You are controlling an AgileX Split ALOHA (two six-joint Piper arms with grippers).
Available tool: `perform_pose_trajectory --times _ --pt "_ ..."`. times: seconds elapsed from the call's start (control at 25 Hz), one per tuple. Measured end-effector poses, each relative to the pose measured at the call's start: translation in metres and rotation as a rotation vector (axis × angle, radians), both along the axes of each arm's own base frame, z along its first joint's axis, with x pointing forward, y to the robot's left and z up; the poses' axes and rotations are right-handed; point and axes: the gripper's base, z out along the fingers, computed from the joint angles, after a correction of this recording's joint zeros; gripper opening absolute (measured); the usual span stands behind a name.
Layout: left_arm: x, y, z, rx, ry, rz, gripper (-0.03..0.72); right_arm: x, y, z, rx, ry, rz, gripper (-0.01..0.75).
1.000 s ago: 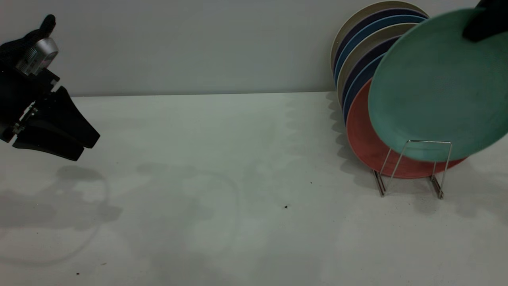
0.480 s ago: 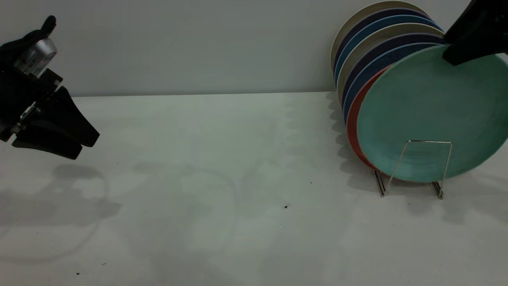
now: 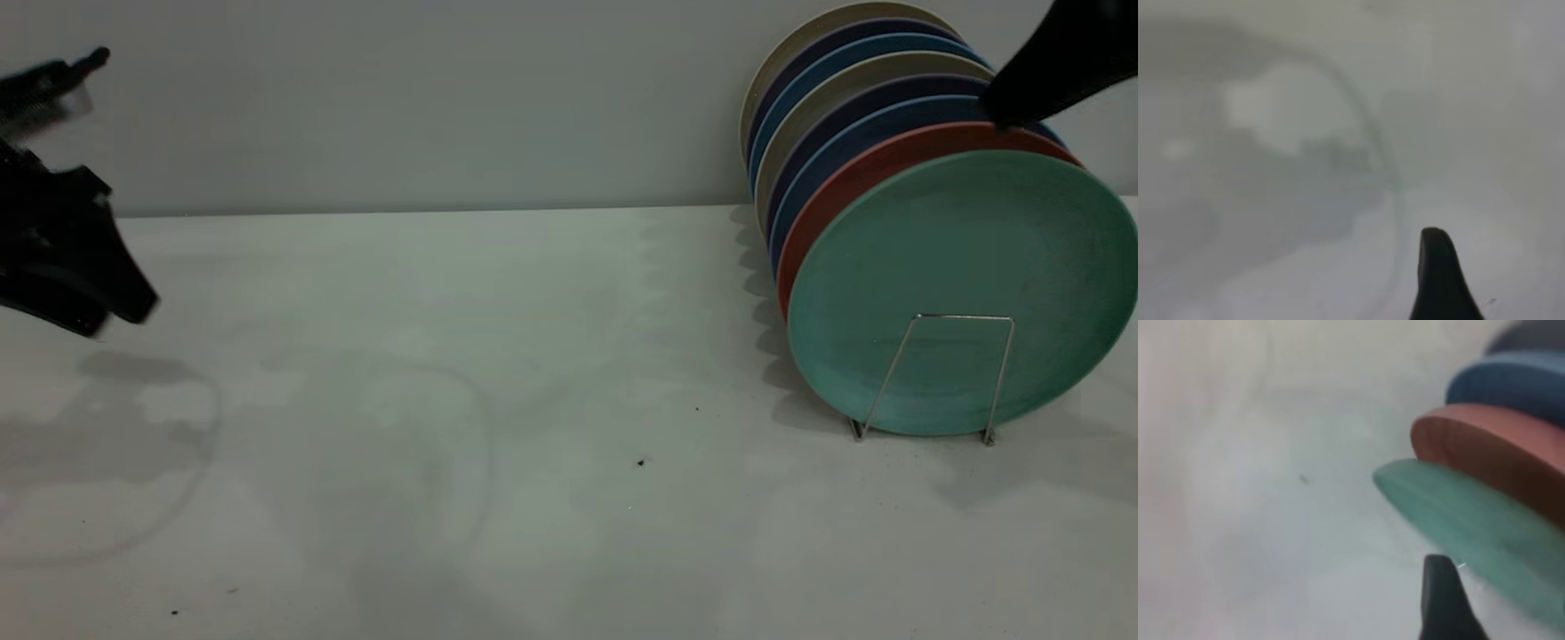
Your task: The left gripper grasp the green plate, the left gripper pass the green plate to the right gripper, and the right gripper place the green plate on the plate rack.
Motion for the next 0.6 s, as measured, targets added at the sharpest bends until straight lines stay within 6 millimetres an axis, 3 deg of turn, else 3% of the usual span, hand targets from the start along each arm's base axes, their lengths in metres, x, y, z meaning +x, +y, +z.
perform_pose_trajectory --times 0.16,0.36,0.48,0.6 --pt "-0.006 0.013 0.035 0.134 0.052 0.137 0.476 -0.016 -0.024 0.013 0.111 0.235 -0.291 0.444" --pt "-0.028 0.018 0.073 0.223 0.122 0.223 0.448 -0.05 -0.051 0.021 -0.066 0.434 -0.346 0.444" --pt "-0.043 0.009 0.098 0.223 0.141 0.203 0.411 -0.069 -0.052 0.043 -0.192 0.407 -0.338 0.437" --pt "-0.062 -0.004 0.128 0.208 0.137 0.172 0.382 -0.089 -0.036 0.074 -0.235 0.305 -0.32 0.432"
